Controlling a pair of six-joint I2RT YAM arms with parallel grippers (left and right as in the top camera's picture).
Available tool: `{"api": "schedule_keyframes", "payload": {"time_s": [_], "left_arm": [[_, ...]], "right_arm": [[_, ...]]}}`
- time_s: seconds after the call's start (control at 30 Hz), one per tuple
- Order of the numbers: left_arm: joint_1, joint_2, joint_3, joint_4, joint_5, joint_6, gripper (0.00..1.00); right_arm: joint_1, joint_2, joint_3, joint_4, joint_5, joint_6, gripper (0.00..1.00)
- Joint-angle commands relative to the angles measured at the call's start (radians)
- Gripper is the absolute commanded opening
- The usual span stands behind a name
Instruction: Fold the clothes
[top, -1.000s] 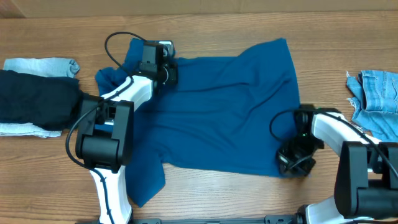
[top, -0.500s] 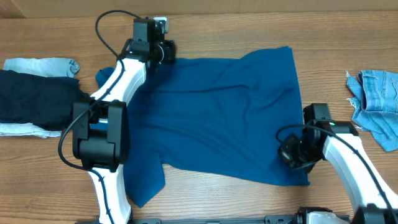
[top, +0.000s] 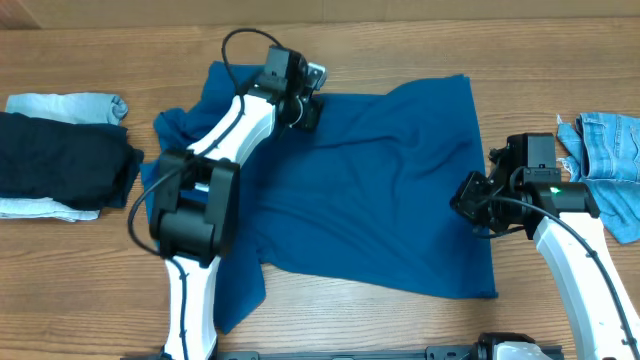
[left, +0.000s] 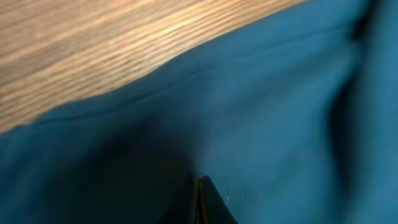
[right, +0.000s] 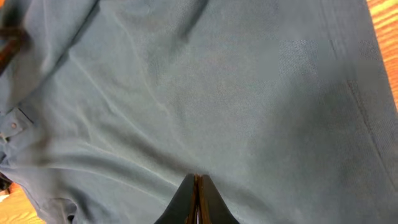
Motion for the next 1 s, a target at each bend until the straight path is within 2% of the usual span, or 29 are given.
{"api": "schedule_keyframes", "payload": {"time_s": [0.0,0.1,0.27,0.37,0.47,0.53,0.63,0.83,0.9,0.97], "left_arm": [[0.014,0.076,0.019,0.043,-0.037,0.029,0.04],[0.014,0.076,0.019,0.079,-0.051,0.026,0.04],[0.014,0.076,0.019,0.085,-0.051,0.018,0.04],[0.014,0.076,0.019,0.086,-0.051,-0.008,0.04],[0.014,0.076,0.019,0.093,-0.052,-0.008,0.04],[0.015,0.076,0.019,0.094,-0.087,-0.024,0.04],[0.026,0.076,0.019,0.100,-0.114,-0.027,0.04],[0.111,0.076,0.019,0.148,-0.150,-0.049,0.04],[0.140,0.076,0.019,0.174,-0.149,-0.049,0.04],[0.156,0.076,0.026,0.199,-0.133,-0.049,0.04]], "right_arm": [[0.003,0.012,0.026,-0.038,0.013,-0.010,0.04],[0.003,0.133,0.025,-0.021,0.026,-0.013,0.04],[0.074,0.428,0.026,0.224,-0.050,-0.053,0.04],[0.098,0.533,0.026,0.254,-0.039,-0.027,0.04],[0.098,0.537,0.026,0.128,0.169,0.042,0.04],[0.096,0.537,0.026,-0.016,0.324,0.165,0.04],[0.082,0.537,0.026,-0.123,0.370,0.266,0.04],[-0.010,0.537,0.026,-0.131,0.431,0.255,0.04],[-0.026,0.537,0.026,-0.111,0.421,0.195,0.04],[-0.026,0.529,0.042,-0.067,0.345,0.066,0.04]]}}
